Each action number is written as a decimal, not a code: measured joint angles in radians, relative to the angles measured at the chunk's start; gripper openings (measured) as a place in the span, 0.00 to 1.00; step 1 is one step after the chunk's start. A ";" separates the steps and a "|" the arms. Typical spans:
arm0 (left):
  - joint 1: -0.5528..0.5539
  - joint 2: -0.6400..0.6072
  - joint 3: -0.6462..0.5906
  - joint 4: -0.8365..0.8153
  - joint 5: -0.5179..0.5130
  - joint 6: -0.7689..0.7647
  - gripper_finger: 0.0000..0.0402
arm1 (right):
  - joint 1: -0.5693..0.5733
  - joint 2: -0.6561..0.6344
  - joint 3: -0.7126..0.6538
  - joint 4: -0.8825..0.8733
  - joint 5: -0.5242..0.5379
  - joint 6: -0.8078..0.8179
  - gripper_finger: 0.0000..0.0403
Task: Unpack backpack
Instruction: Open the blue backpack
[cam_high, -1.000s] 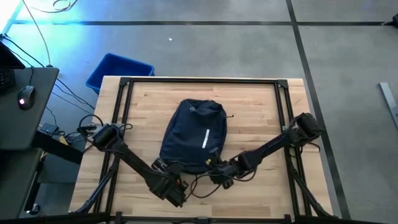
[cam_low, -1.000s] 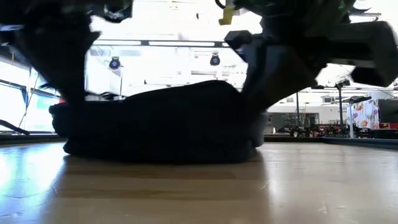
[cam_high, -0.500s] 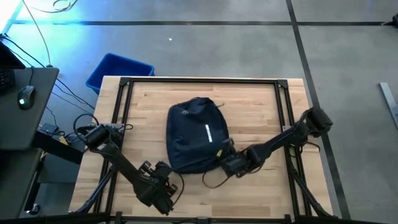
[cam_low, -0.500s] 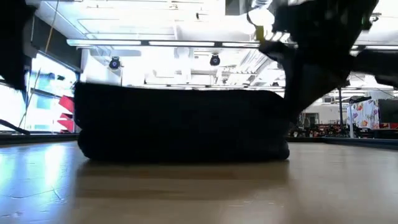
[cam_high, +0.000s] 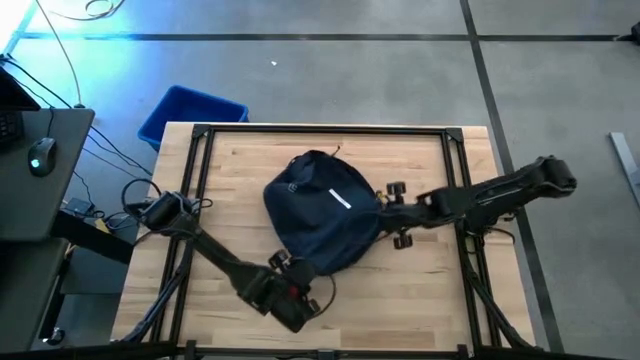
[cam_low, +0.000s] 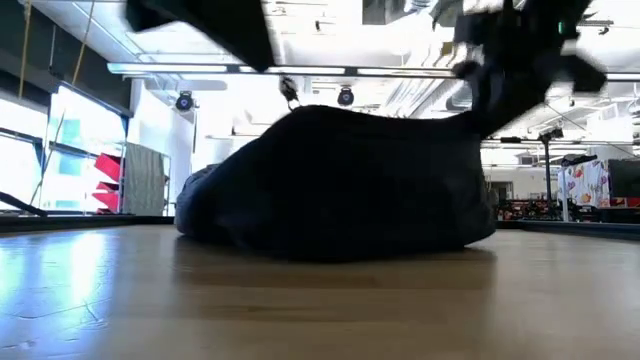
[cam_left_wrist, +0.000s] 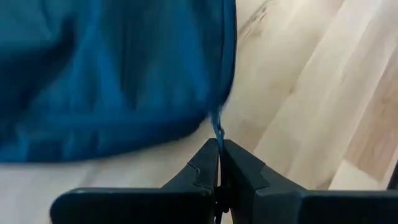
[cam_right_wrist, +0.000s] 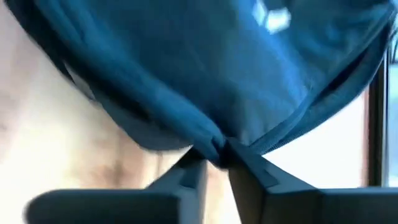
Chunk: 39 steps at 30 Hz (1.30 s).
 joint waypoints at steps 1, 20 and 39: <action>0.013 0.000 0.000 0.013 -0.002 0.024 0.00 | 0.004 -0.024 0.011 0.010 -0.035 0.014 0.19; 0.127 0.001 0.000 0.264 0.010 0.203 0.00 | 0.311 0.246 0.007 0.600 -0.071 0.065 0.63; 0.127 0.001 0.000 0.272 0.009 0.203 0.00 | 0.416 0.122 0.131 0.247 0.027 0.288 0.63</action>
